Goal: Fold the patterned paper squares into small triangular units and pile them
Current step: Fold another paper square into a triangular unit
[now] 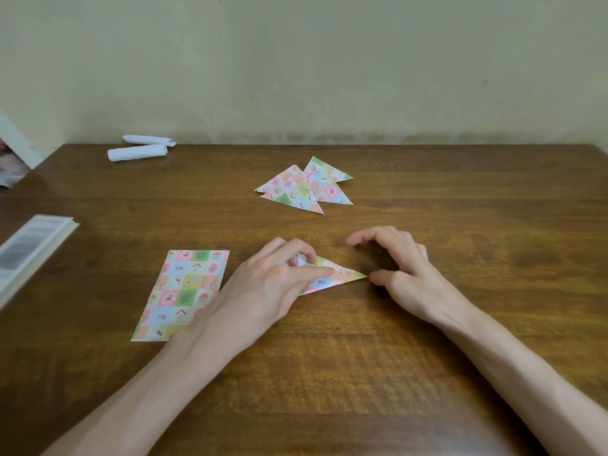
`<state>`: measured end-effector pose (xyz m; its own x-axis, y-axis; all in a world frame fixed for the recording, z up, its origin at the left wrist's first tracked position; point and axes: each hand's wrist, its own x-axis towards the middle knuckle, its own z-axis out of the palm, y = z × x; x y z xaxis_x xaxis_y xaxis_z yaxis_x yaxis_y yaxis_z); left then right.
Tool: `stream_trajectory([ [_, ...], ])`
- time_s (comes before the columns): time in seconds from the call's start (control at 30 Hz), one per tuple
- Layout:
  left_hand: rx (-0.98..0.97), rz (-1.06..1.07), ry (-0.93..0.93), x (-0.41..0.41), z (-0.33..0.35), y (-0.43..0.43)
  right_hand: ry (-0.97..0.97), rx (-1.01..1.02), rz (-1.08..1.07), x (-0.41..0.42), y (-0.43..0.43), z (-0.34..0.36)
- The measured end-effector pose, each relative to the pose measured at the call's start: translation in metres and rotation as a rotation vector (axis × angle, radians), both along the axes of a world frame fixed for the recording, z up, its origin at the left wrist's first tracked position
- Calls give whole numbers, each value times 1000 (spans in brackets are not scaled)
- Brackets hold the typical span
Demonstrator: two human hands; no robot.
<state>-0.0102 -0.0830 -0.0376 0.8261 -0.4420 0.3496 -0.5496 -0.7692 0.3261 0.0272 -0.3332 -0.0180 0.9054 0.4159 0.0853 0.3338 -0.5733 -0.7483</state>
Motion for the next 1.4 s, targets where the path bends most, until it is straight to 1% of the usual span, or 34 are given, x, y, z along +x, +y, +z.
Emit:
stream_trajectory([
  [0.07, 3, 4, 3, 0, 1, 0, 47, 66, -47, -1, 0, 3],
  [0.13, 2, 8, 8, 0, 2, -1, 68, 87, -69, 0, 1, 4],
  [0.3, 26, 9, 15, 0, 2, -1, -65, -82, -79, -3, 10, -6],
  [0.43, 29, 12, 26, 0, 2, -1, -140, -150, -77, -3, 11, -9],
  [0.83, 2, 18, 23, -2, 1, -1, -201, -196, -18, -5, 10, -9],
  [0.93, -46, 30, -1, -2, -1, -1, -197, -201, -4, -6, 9, -8],
  [1.07, -129, 105, 23, -2, 0, 1, -189, -194, 1, -6, 8, -8],
  [1.23, -111, 115, -38, -2, -2, 0, -200, -199, -15, -7, 9, -9],
  [1.4, -90, 119, -28, -3, 1, 1, -209, -196, -32, -7, 10, -11],
])
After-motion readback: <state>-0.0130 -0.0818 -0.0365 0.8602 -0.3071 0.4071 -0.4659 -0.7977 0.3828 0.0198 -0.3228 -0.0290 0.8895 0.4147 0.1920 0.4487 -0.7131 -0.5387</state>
